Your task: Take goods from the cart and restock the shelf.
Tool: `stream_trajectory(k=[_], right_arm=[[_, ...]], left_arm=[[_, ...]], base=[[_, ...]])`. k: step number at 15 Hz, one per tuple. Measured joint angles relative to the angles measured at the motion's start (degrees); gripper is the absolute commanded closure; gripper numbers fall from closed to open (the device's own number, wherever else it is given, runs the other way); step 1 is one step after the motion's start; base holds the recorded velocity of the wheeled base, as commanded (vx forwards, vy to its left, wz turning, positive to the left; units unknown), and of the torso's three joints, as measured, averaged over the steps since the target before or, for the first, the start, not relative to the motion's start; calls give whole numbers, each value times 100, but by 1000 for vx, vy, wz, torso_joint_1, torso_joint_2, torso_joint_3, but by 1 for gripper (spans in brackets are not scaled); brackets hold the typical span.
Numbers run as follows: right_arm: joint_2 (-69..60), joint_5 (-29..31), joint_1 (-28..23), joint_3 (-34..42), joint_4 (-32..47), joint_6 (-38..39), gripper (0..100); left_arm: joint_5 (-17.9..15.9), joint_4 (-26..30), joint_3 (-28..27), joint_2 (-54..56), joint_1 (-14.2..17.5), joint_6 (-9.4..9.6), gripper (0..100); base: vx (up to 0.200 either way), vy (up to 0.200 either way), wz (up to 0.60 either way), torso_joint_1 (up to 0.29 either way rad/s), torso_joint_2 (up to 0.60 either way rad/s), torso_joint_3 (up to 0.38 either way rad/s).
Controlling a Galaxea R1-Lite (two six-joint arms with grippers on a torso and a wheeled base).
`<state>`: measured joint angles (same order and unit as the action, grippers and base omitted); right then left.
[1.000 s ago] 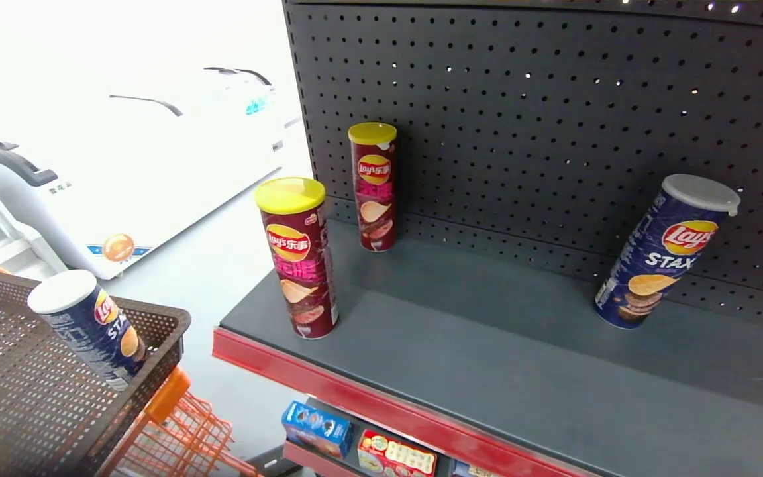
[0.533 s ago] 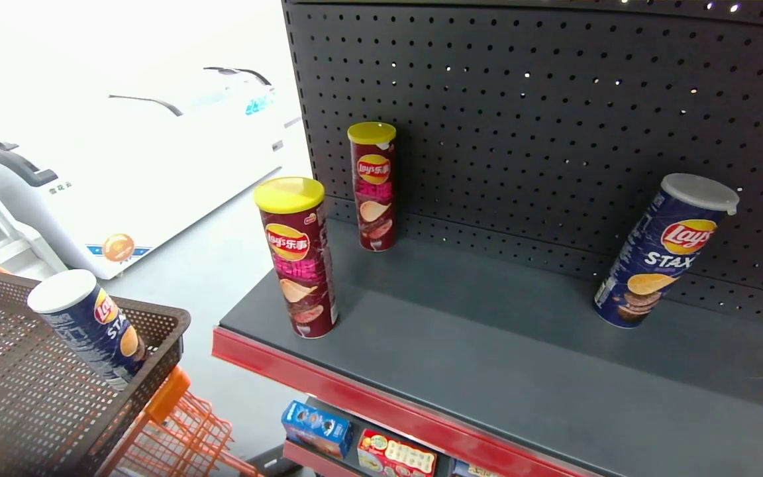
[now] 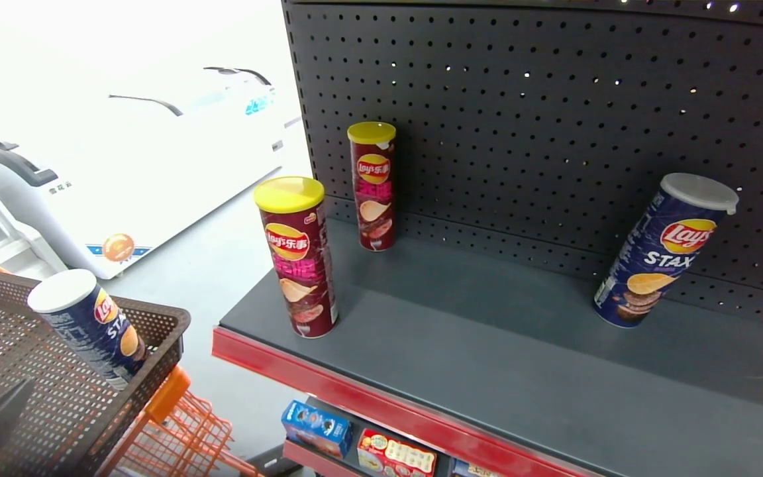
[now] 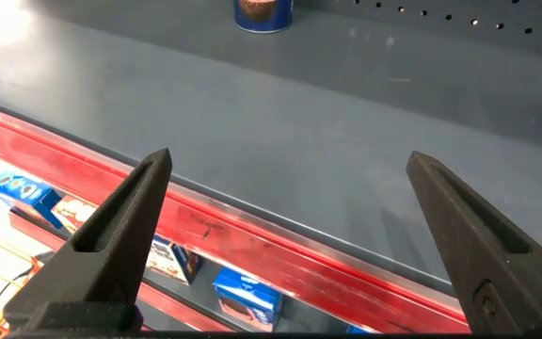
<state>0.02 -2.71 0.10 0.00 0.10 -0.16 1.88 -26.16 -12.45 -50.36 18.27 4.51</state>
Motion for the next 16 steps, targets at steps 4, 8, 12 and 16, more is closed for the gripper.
stream_trajectory(k=[4, 8, 12, 16], right_arm=[[0, 0, -5, 0, 0, 0, 0], [0, 0, 0, 0, 0, 0, 0], [0, 0, -5, 0, 0, 0, 0], [0, 0, -5, 0, 0, 0, 0]], left_arm=[[-206, -2160, 612, -1581, 178, -6, 0], [-384, -3391, 623, -2966, 208, -115, 0], [-571, -4133, 267, -4184, 199, -150, 0], [-584, -4873, -244, -5130, 171, -162, 0]], base=[[0, 0, 0, 0, 0, 0], [0, 0, 0, 0, 0, 0], [0, 0, 0, 0, 0, 0], [0, 0, 0, 0, 0, 0]])
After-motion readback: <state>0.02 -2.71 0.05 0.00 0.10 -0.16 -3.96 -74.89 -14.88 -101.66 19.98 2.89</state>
